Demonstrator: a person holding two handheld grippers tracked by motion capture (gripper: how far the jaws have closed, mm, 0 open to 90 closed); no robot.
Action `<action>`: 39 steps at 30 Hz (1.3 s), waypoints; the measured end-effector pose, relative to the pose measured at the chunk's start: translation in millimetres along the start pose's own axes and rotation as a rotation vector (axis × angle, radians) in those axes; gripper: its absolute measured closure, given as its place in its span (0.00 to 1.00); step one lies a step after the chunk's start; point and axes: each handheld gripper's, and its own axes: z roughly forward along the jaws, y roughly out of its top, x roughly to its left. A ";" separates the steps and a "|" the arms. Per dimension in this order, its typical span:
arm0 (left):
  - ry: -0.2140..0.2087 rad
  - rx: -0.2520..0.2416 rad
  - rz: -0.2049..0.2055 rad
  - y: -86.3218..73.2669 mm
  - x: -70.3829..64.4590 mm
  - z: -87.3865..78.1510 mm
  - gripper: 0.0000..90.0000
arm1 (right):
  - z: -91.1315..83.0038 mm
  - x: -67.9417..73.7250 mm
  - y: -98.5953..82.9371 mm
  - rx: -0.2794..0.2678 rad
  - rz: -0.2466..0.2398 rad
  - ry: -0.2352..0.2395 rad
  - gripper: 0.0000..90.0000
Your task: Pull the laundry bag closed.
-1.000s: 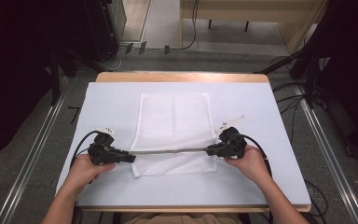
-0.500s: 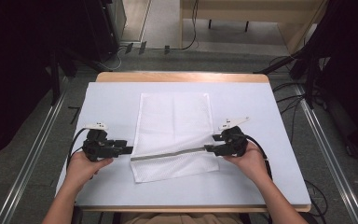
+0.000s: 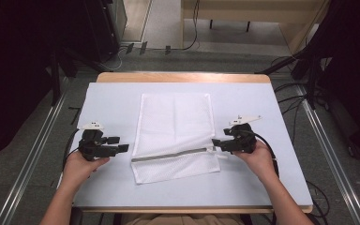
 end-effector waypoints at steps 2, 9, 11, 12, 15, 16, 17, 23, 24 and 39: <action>0.009 -0.001 -0.002 -0.7 2.0 -0.9 0.40 | -1.5 -4.8 -0.9 -0.010 0.008 -0.014 0.33; 0.046 -0.021 -0.022 -2.5 9.4 -3.3 0.38 | -5.9 -16.7 -4.6 -0.022 0.018 -0.064 0.30; 0.058 -0.020 -0.022 -3.8 12.2 -3.5 0.37 | -6.7 -20.1 -6.1 -0.017 0.009 -0.068 0.27; 0.068 -0.017 -0.032 -4.4 13.1 -3.7 0.37 | -7.2 -21.6 -6.7 -0.016 0.009 -0.065 0.26; 0.084 -0.020 -0.046 -5.5 16.9 -4.3 0.37 | -9.6 -25.3 -7.2 -0.024 0.025 -0.090 0.26; 0.086 -0.021 -0.049 -6.0 18.0 -4.3 0.36 | -10.1 -26.7 -7.2 -0.028 0.029 -0.090 0.26; 0.090 -0.019 -0.054 -6.2 18.9 -4.4 0.35 | -10.5 -27.6 -7.5 -0.024 0.033 -0.093 0.26; 0.110 -0.021 -0.062 -7.0 20.4 -3.4 0.35 | -9.7 -31.2 -9.2 -0.011 0.037 -0.104 0.27; 0.111 -0.021 -0.062 -7.1 20.3 -3.1 0.35 | -9.7 -31.4 -9.2 -0.011 0.041 -0.104 0.27; 0.126 -0.002 -0.061 -8.0 19.9 0.9 0.32 | -6.5 -33.7 -11.7 0.025 0.040 -0.112 0.27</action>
